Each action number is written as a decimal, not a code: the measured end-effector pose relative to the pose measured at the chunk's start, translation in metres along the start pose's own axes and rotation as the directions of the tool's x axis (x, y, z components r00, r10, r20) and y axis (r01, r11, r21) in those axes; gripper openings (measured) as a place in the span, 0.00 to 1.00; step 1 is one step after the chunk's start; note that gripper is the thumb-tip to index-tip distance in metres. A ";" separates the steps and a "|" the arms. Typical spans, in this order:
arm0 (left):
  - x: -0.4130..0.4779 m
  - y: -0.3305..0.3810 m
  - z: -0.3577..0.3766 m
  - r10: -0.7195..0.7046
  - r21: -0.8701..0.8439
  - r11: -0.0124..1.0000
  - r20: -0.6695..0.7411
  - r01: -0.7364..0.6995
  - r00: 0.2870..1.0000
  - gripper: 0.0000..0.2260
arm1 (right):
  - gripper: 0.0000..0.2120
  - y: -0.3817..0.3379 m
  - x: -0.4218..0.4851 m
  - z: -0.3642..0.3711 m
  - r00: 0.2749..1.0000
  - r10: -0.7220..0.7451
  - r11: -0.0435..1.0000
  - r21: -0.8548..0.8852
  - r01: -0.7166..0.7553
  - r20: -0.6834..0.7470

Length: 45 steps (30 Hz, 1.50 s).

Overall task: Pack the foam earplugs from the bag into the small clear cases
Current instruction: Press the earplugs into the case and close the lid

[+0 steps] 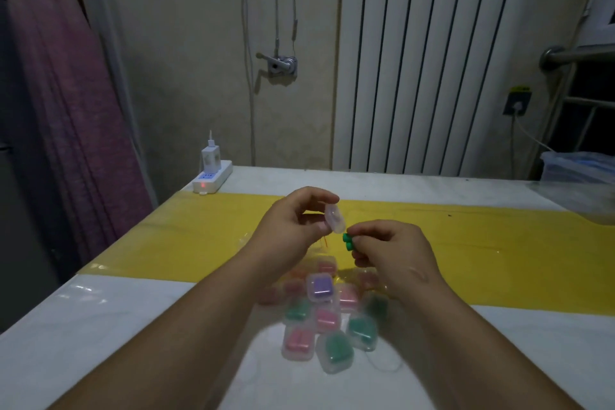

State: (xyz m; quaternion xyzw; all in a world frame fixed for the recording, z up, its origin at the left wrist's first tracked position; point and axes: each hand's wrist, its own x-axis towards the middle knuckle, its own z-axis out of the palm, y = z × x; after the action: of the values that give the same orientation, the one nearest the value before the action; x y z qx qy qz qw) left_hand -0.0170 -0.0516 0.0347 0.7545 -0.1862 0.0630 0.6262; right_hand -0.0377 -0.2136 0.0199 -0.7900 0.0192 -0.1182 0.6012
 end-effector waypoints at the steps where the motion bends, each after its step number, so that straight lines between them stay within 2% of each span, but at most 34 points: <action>1: -0.004 -0.003 -0.003 0.006 -0.028 1.000 -0.001 -0.006 1.000 0.13 | 0.12 0.000 -0.001 0.002 0.999 0.027 0.999 0.027 -0.028 0.022; 3: -0.009 -0.010 -0.006 0.018 -0.026 0.999 -0.026 -0.019 1.000 0.12 | 0.08 -0.003 -0.004 0.005 0.996 0.046 0.996 0.077 -0.052 0.079; 6: -0.015 -0.015 -0.003 0.056 0.012 0.998 -0.095 -0.055 0.994 0.09 | 0.08 -0.007 -0.010 0.008 0.988 0.046 0.987 0.145 -0.068 0.145; 9: -0.023 -0.015 0.011 0.022 -0.021 0.999 -0.122 -0.025 0.992 0.06 | 0.10 -0.005 -0.013 0.015 0.989 0.024 0.999 0.032 -0.029 0.146; 11: -0.021 -0.019 0.015 0.053 0.102 0.994 -0.142 -0.038 0.988 0.07 | 0.11 -0.003 -0.012 0.017 0.994 0.029 0.999 -0.033 -0.026 0.108; 15: -0.019 -0.020 0.015 0.079 0.250 0.967 -0.130 -0.045 0.988 0.18 | 0.09 0.002 -0.009 0.018 0.995 0.077 0.994 -0.082 -0.071 0.067; 18: -0.023 -0.015 0.015 0.146 0.254 0.959 -0.064 -0.126 0.987 0.23 | 0.08 0.002 -0.009 0.019 0.996 0.075 0.984 -0.163 -0.068 0.040; 20: -0.025 -0.012 0.014 0.186 0.268 0.947 -0.014 -0.176 0.982 0.19 | 0.08 0.002 -0.009 0.020 0.997 0.076 0.982 -0.175 -0.071 0.026; 24: -0.027 -0.012 0.010 0.110 0.166 0.980 0.002 -0.108 0.994 0.10 | 0.06 0.002 -0.009 0.017 0.994 0.104 0.992 -0.082 -0.100 0.045; 28: -0.026 -0.013 0.008 0.007 -0.077 0.997 -0.039 -0.010 0.999 0.12 | 0.07 0.001 -0.006 0.010 0.995 0.095 0.995 0.030 -0.096 0.020; 31: -0.022 -0.014 0.005 -0.020 -0.222 0.975 -0.079 0.001 0.997 0.12 | 0.17 -0.003 -0.009 0.005 0.994 0.111 0.982 0.152 -0.107 -0.015; 37: -0.016 -0.019 -0.005 0.041 -0.178 0.983 -0.042 -0.048 0.998 0.16 | 0.15 -0.009 -0.017 0.005 0.998 -0.025 0.985 0.170 0.015 0.059; 41: -0.015 -0.020 -0.008 0.054 -0.200 0.978 -0.011 -0.055 0.999 0.15 | 0.11 -0.009 -0.017 0.006 0.995 -0.064 0.979 0.197 0.047 0.080; 45: -0.016 -0.021 -0.007 0.053 -0.171 0.984 -0.009 -0.054 0.999 0.16 | 0.07 -0.007 -0.018 0.006 0.986 -0.141 0.981 0.148 0.127 0.093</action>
State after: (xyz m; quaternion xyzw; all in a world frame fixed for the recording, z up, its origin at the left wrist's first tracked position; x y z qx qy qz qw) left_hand -0.0233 -0.0388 0.0111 0.6924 -0.2095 0.0652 0.6874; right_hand -0.0546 -0.2033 0.0218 -0.7499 -0.0735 -0.1186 0.6467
